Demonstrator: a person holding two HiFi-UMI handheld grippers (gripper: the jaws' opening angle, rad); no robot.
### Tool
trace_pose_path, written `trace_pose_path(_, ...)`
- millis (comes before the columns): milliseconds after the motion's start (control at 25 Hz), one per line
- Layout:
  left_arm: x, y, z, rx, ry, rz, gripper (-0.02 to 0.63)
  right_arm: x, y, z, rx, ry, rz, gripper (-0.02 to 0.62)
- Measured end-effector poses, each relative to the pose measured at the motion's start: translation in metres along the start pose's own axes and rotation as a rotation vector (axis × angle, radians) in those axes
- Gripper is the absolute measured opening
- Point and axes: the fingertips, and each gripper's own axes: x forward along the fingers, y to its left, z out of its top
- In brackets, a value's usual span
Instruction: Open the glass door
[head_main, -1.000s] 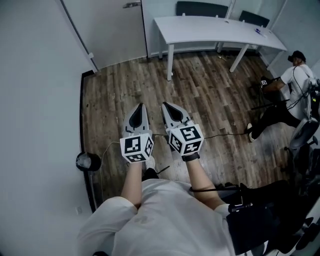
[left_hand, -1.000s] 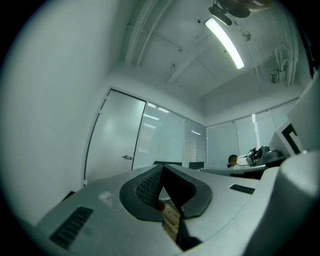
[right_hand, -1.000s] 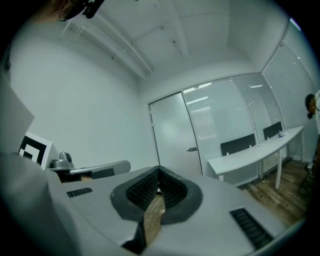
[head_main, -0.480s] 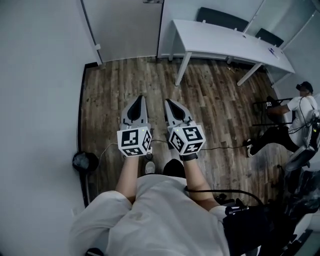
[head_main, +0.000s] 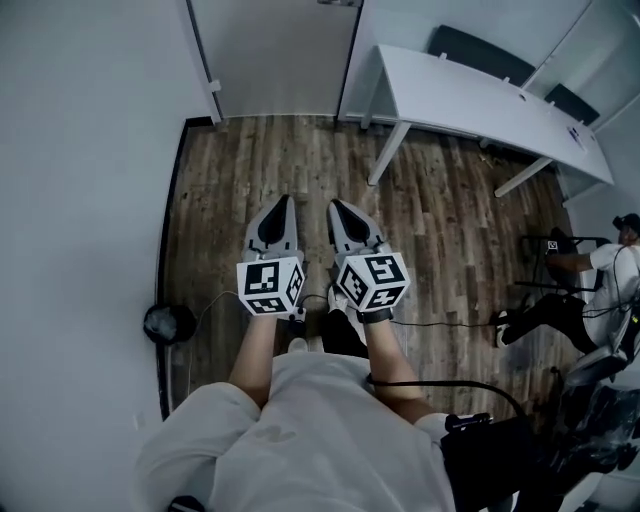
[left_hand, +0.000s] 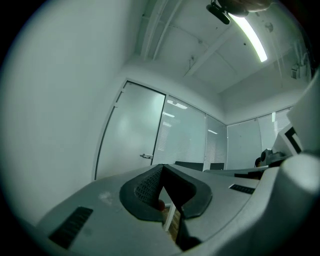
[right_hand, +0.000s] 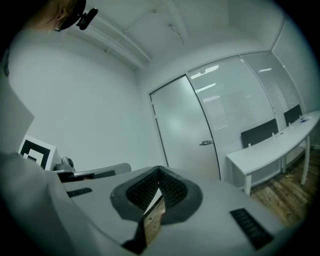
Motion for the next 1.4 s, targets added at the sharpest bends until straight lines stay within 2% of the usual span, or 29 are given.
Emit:
trace_pose_path(160, 0.076, 0.000, 0.017, 0.005, -0.034, 0.005, 0.002, 0.047, -0.046, 0.033, -0.037, -0.026, 0.032, 0.000)
trace_pose_path(400, 0.193, -0.048, 0.030, 0.014, -0.065, 0.000, 0.002, 0.085, -0.158, 0.104, -0.039, -0.102, 0.020, 0.000)
trace_pose_path(520, 0.232, -0.057, 0.034, 0.028, -0.070, 0.019, 0.002, 0.102, -0.199, 0.117, -0.026, -0.098, 0.014, 0.000)
trace_pose_path(640, 0.271, -0.049, 0.033, 0.054, -0.054, 0.053, 0.002, 0.132, -0.230, 0.123, -0.002, -0.084, 0.014, 0.000)
trace_pose_path(800, 0.294, -0.048, 0.018, 0.078, -0.024, 0.059, 0.002, 0.143, -0.245, 0.110, 0.011, -0.073, 0.035, 0.000)
trace_pose_path(1120, 0.337, -0.066, 0.020, 0.117, -0.064, 0.005, 0.002, 0.164, -0.276, 0.122, 0.000, -0.114, 0.032, 0.000)
trace_pose_path(1280, 0.385, -0.040, 0.013, 0.118, -0.045, -0.003, 0.002, 0.212, -0.301, 0.120, 0.007, -0.089, 0.006, 0.000)
trace_pose_path(1400, 0.432, -0.010, 0.002, 0.142, 0.005, 0.000, 0.002, 0.255, -0.315, 0.122, -0.006, -0.081, -0.016, 0.000)
